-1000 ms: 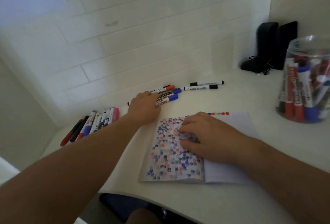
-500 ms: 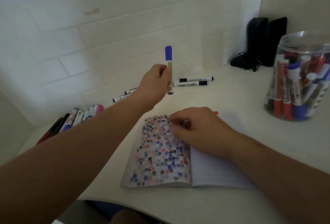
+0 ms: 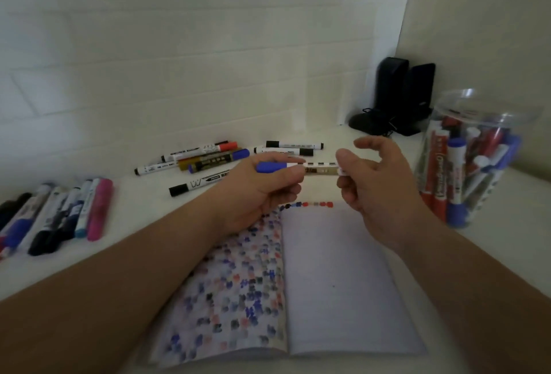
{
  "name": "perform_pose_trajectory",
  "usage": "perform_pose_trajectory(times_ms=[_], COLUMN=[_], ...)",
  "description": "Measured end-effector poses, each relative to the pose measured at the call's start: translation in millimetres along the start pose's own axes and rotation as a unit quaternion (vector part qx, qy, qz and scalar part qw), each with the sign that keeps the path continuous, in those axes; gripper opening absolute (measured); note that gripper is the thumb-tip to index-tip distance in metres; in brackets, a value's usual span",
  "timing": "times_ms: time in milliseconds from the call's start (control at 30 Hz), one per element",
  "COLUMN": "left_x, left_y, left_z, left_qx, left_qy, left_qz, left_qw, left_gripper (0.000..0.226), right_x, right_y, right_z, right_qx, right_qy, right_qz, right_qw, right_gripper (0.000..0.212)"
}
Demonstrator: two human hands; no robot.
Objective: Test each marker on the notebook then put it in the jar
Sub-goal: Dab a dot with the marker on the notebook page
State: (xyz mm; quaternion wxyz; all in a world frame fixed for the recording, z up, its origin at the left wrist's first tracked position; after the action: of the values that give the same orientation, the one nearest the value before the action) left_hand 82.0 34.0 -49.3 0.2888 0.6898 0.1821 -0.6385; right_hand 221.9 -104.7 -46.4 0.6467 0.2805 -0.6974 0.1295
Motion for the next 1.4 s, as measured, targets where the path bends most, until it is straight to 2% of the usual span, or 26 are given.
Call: perform_pose_trajectory(times_ms=[33, 67, 133, 167, 200, 267, 367, 433, 667, 833, 900, 1000, 1067, 1167, 1300, 1400], left_x=[0, 1, 6, 9, 12, 11, 9, 12, 16, 14, 14, 18, 19, 24, 30, 30], left_y=[-4, -9, -11, -8, -4, 3, 8, 8, 11, 6, 8, 6, 0, -8, -9, -7], left_z=[2, 3, 5, 6, 7, 10, 12, 12, 8, 7, 9, 8, 7, 3, -5, -9], left_qx=[-0.006, -0.018, -0.011, 0.007, 0.023, 0.042, 0.066, 0.073, 0.069, 0.054, 0.065, 0.038, 0.019, 0.053, 0.098, 0.097], left_qy=[0.026, 0.075, 0.194, 0.232, 0.252, 0.278, 0.313, 0.314, 0.303, 0.261, 0.256, 0.219, 0.21, 0.198, 0.154, 0.141], left_qz=[-0.084, -0.215, -0.461, -0.512, -0.521, -0.504, -0.488, -0.478, -0.467, -0.442, -0.443, -0.443, -0.482, -0.548, -0.576, -0.592], left_qw=[0.996, 0.974, 0.866, 0.827, 0.815, 0.816, 0.812, 0.817, 0.828, 0.857, 0.857, 0.868, 0.851, 0.811, 0.797, 0.787], left_gripper=[0.024, 0.021, 0.019, 0.02, 0.02, 0.019, 0.023, 0.026, 0.025, 0.028, 0.027, 0.049, 0.06, 0.054, 0.051, 0.05], right_x=[-1, -3, -6, -7, -8, -7, -10, -11, -13, -11, -5, 9, 17, 10, -9, -16], right_y=[-1, -1, 0, 2, 5, 10, 15, 16, 15, 15, 13, 0, -14, -32, -35, -31], right_z=[-1, -2, 0, 2, 5, 11, 19, 21, 18, 21, 21, 8, -1, -10, -19, -23], right_qx=[0.0, -0.005, -0.023, -0.016, 0.001, 0.062, 0.138, 0.131, 0.109, 0.121, 0.127, 0.093, 0.069, 0.054, 0.057, 0.034], right_qy=[-0.028, -0.051, -0.052, -0.018, 0.027, 0.07, -0.011, -0.031, -0.011, -0.021, 0.0, 0.077, 0.09, 0.042, -0.037, -0.052], right_qz=[0.033, 0.057, 0.059, 0.016, -0.031, -0.059, 0.047, 0.067, 0.026, 0.028, 0.03, -0.017, -0.029, 0.074, 0.259, 0.3], right_qw=[0.999, 0.997, 0.997, 1.0, 0.999, 0.994, 0.989, 0.989, 0.994, 0.992, 0.991, 0.992, 0.993, 0.995, 0.963, 0.952], right_gripper=[0.014, 0.007, 0.017, 0.022, 0.027, 0.032, 0.022, 0.021, 0.024, 0.016, 0.018, 0.028, 0.026, 0.018, 0.018, 0.017])
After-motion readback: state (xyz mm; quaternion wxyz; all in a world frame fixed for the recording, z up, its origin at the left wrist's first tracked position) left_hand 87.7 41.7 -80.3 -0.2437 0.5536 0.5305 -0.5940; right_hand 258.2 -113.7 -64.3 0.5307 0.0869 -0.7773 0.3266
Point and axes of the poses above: each hand's wrist, its own z-axis away from the middle knuckle, its own y-axis out of the palm, x = y × z, the point moved 2 cm from there along -z, towards the middle knuckle, and after that the axes turned 7 degrees about -x, right-handed, at the moved point
